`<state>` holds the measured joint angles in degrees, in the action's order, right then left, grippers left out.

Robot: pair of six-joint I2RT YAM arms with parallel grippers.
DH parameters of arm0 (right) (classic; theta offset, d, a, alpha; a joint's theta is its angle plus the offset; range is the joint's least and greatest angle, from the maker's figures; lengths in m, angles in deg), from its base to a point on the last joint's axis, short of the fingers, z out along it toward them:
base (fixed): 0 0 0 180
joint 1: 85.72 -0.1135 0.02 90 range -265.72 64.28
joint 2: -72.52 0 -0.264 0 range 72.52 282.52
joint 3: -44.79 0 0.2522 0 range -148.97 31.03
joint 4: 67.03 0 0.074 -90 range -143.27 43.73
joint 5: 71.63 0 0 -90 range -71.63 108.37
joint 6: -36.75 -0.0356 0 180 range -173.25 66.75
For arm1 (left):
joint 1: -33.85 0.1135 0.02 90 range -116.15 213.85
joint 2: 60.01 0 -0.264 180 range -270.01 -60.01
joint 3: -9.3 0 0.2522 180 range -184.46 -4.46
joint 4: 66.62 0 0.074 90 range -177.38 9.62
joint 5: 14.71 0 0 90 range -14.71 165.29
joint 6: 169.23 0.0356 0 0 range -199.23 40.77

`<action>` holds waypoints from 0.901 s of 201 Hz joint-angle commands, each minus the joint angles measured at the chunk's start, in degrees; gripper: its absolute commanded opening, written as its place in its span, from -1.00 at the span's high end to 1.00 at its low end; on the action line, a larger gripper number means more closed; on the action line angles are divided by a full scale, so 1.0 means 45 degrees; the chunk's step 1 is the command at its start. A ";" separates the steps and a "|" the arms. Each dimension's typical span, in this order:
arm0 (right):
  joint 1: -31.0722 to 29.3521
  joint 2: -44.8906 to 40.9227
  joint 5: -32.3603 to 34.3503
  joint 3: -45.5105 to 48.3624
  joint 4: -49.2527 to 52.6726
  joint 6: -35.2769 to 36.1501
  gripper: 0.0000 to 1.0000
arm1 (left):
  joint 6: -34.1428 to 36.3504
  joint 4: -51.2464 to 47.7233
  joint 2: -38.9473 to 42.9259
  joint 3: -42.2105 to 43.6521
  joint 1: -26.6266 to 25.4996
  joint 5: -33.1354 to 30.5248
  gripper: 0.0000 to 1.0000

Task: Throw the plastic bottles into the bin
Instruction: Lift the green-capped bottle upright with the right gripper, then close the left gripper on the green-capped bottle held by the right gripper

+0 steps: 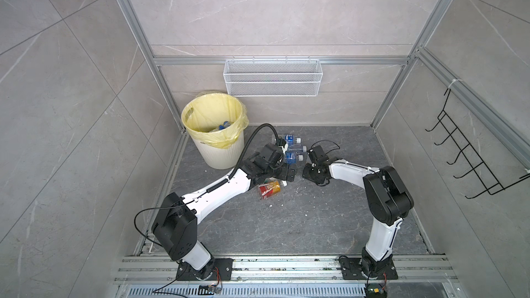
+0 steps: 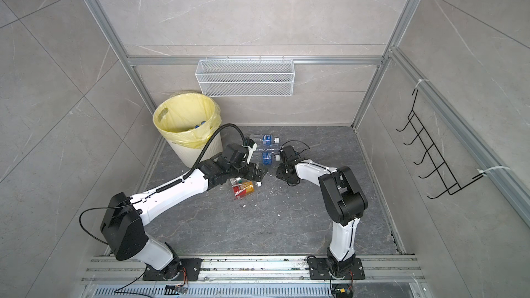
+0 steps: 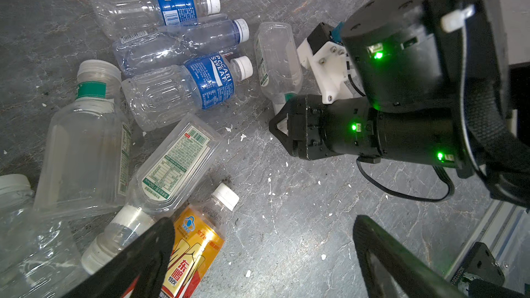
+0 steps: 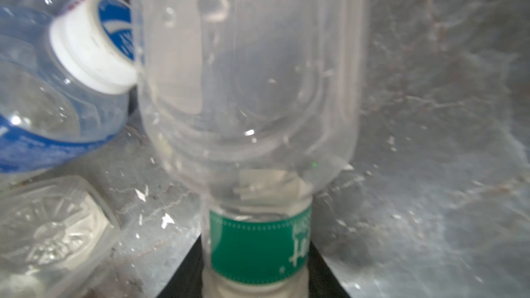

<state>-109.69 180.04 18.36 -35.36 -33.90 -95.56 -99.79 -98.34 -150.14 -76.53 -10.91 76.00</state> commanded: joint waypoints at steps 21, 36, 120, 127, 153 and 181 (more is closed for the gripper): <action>-0.0006 -0.1770 0.0394 0.0839 0.0850 0.1268 0.30 | -0.0314 0.0271 -0.0108 -0.0175 -0.0065 0.0215 -1.00; -0.0068 -0.2561 0.0344 0.1325 0.0756 0.1691 0.30 | -0.0479 0.0221 -0.0088 -0.0175 -0.0055 -0.0113 -1.00; -0.1960 -0.6342 -0.0246 0.2490 -0.0026 0.3930 0.29 | -0.3988 0.2433 0.0548 0.0908 0.1668 0.2419 -1.00; -0.2199 -0.6469 -0.0341 0.2442 -0.0048 0.4066 0.29 | -0.4128 0.2462 0.0500 0.0804 0.1665 0.2520 -1.00; -0.3081 -0.6585 -0.0547 0.2136 -0.0128 0.4370 0.29 | -0.4634 0.2581 0.0521 0.0515 0.1694 0.2843 -1.00; -0.3557 -0.6782 -0.1072 0.2229 -0.0865 0.4099 0.29 | -0.4913 0.2842 0.0863 0.0559 0.1858 0.2927 -1.00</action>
<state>-124.51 151.26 15.89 -24.67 -34.12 -77.81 -118.78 -89.53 -149.61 -72.60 -2.93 86.52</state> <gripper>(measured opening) 0.438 0.998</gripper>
